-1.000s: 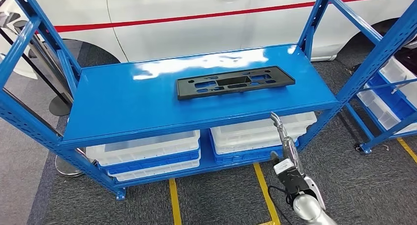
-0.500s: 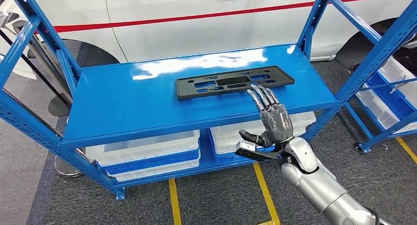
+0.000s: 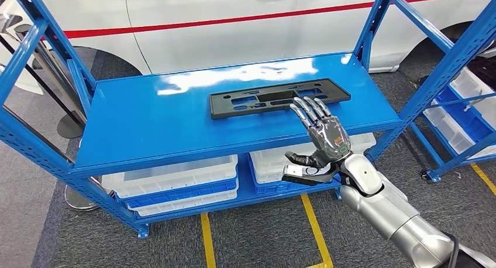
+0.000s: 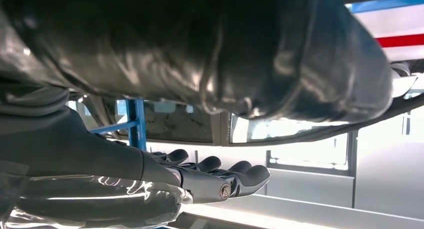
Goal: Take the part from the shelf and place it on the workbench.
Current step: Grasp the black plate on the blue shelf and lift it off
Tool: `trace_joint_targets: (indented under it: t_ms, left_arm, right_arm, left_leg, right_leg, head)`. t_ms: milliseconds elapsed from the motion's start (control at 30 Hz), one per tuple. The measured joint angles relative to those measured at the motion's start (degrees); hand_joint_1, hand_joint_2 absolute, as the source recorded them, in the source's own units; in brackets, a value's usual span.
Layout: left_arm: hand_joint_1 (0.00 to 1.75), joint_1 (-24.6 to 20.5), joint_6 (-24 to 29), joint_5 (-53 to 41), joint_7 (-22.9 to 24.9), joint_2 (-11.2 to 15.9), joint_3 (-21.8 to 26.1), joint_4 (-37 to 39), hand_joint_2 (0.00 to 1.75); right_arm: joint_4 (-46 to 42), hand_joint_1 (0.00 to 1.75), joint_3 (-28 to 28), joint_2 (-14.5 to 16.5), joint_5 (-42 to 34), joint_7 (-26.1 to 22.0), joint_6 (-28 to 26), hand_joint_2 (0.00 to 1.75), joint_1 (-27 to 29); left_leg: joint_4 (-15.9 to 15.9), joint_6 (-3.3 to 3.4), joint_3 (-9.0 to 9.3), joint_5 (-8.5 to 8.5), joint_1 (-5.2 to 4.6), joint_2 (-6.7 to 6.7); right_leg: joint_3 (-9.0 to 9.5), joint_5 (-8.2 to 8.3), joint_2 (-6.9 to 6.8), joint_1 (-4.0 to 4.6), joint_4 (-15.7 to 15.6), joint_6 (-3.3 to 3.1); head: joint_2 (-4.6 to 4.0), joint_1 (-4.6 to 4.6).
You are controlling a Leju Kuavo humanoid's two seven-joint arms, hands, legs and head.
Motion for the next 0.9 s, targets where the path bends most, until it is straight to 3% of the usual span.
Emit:
trace_joint_targets:
  t_ms: [900]
  left_arm:
    - [0.0, 0.0, -2.11, 0.51, 0.78, 0.02, -0.51, 0.0, 0.0]
  right_arm:
    - [-1.25, 0.0, 1.4, -1.09, -0.66, 0.65, 2.2, 0.0, 2.73]
  left_leg:
    - [0.0, 0.0, 0.0, 0.0, 0.0, 0.0]
  right_leg:
    - [0.0, 0.0, 0.01, 0.0, -0.01, 0.0]
  head:
    - [0.0, 0.0]
